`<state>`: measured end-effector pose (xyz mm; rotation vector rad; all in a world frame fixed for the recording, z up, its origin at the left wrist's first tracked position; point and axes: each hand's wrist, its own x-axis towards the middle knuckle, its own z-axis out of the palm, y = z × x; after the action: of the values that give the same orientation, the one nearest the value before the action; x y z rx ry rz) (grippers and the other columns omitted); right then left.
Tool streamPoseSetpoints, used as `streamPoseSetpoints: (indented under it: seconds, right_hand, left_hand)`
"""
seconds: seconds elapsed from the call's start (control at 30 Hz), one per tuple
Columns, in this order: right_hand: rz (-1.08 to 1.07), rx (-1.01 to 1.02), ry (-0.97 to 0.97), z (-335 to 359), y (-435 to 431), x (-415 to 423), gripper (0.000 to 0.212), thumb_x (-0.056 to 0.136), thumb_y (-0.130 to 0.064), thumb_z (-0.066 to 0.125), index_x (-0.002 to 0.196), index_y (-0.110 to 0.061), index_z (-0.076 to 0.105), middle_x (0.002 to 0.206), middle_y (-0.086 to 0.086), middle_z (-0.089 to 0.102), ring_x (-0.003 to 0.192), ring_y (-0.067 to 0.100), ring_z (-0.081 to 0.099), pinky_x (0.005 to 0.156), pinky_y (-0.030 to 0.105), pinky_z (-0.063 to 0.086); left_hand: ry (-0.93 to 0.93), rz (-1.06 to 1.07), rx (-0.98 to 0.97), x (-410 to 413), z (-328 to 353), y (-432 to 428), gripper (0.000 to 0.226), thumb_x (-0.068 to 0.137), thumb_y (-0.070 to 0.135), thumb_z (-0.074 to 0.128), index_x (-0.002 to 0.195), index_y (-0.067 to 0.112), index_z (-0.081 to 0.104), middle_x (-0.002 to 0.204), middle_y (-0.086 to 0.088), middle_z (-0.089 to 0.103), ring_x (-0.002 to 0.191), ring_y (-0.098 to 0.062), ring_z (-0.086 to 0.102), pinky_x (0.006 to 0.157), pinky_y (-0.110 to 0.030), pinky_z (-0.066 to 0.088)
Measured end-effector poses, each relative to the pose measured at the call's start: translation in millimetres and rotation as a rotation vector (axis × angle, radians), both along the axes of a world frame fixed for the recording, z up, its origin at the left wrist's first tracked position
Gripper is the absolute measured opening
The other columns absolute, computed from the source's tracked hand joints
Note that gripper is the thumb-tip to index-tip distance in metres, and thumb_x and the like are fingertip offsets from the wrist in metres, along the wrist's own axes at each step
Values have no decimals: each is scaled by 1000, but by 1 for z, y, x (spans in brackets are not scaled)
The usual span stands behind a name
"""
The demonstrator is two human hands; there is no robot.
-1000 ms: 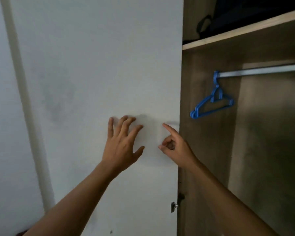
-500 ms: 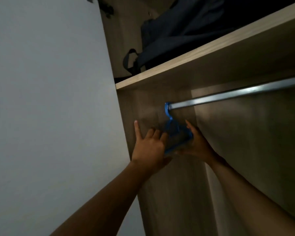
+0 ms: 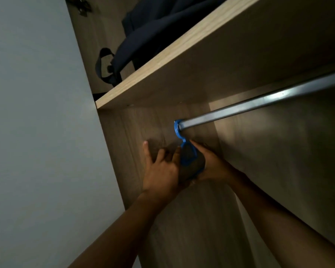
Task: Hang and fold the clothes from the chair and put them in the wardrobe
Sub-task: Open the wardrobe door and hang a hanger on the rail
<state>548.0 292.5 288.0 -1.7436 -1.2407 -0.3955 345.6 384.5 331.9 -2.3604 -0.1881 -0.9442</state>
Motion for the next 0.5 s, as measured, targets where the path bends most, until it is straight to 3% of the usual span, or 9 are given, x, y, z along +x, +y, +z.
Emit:
streamPoseSetpoints:
  seconds: [0.07, 0.17, 0.27, 0.37, 0.5]
  right_hand:
    - [-12, -8, -29, 2, -2, -2, 121, 64, -12, 90, 159, -25, 15, 163, 7, 25, 149, 24, 28, 118, 28, 26]
    - [-43, -8, -128, 7, -10, -3, 125, 55, -37, 94, 156, -32, 22, 161, -2, 30, 147, 17, 32, 119, 36, 32]
    - [-42, 49, -180, 12, -18, -3, 129, 39, -58, 93, 152, -34, 34, 150, -14, 42, 137, 5, 43, 112, 35, 43]
    - [-86, 73, -219, 17, -22, -3, 127, 41, -70, 88, 151, -40, 32, 148, -18, 43, 136, 5, 44, 109, 36, 45]
    - [-100, 127, -269, 24, -31, -15, 127, 43, -71, 89, 152, -38, 33, 147, -19, 42, 136, 2, 43, 107, 33, 47]
  left_hand:
    - [-1, 4, 0, -1, 0, -1, 98, 84, 77, 44, 157, 23, 6, 147, -3, 47, 146, -22, 22, 106, -58, -33]
    - [-7, -8, -23, 0, 2, 0, 100, 82, 78, 46, 157, 25, 7, 148, -3, 47, 145, -21, 24, 108, -59, -30]
    - [-20, -23, -37, 1, 6, 0, 105, 76, 79, 50, 157, 24, 12, 143, 1, 51, 139, -19, 33, 110, -61, -26]
    - [-29, -31, -22, -2, 15, 0, 110, 71, 82, 51, 157, 23, 15, 136, 2, 55, 130, -19, 41, 109, -63, -24]
    - [-31, -45, 33, -14, 30, -2, 109, 64, 84, 53, 151, 21, 34, 130, 3, 58, 126, -18, 47, 109, -69, -17]
